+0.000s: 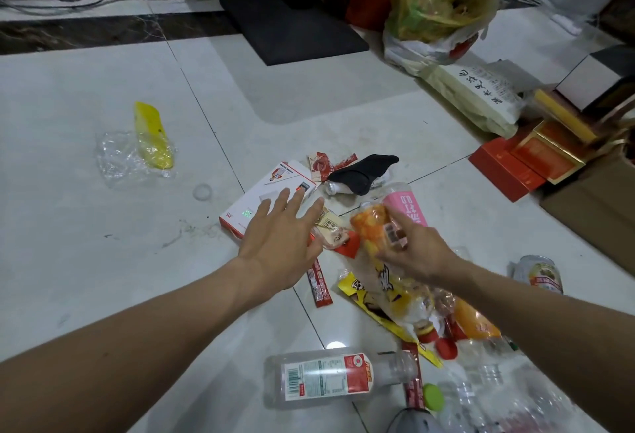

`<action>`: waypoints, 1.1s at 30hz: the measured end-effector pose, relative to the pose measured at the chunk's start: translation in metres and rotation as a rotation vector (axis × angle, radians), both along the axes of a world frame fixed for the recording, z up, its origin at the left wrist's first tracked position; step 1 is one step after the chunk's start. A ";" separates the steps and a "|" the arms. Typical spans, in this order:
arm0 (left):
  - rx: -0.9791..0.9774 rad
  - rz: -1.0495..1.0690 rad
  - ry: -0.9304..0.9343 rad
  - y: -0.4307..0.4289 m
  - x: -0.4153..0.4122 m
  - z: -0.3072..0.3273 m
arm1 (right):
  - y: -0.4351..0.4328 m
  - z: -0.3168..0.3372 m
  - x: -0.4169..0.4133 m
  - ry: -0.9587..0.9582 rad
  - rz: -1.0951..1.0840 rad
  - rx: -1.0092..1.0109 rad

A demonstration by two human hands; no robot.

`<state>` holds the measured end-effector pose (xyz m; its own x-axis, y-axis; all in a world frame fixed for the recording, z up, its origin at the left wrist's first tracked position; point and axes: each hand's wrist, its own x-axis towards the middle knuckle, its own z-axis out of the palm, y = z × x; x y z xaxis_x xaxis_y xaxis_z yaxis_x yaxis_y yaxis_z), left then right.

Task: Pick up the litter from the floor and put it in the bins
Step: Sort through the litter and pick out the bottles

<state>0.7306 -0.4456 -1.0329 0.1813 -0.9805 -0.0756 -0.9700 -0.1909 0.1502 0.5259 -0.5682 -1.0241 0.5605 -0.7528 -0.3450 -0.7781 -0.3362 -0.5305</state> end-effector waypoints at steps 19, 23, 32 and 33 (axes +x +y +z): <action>0.073 -0.040 0.363 -0.052 -0.089 -0.025 | -0.048 0.038 -0.066 -0.060 -0.290 -0.054; 0.120 0.014 0.524 -0.061 -0.106 -0.041 | -0.052 0.035 -0.072 -0.088 -0.314 -0.038; 0.179 0.173 0.757 -0.079 -0.124 -0.067 | -0.058 0.026 -0.072 -0.096 -0.327 -0.044; 0.181 0.191 0.782 -0.080 -0.125 -0.069 | -0.059 0.025 -0.072 -0.101 -0.327 -0.044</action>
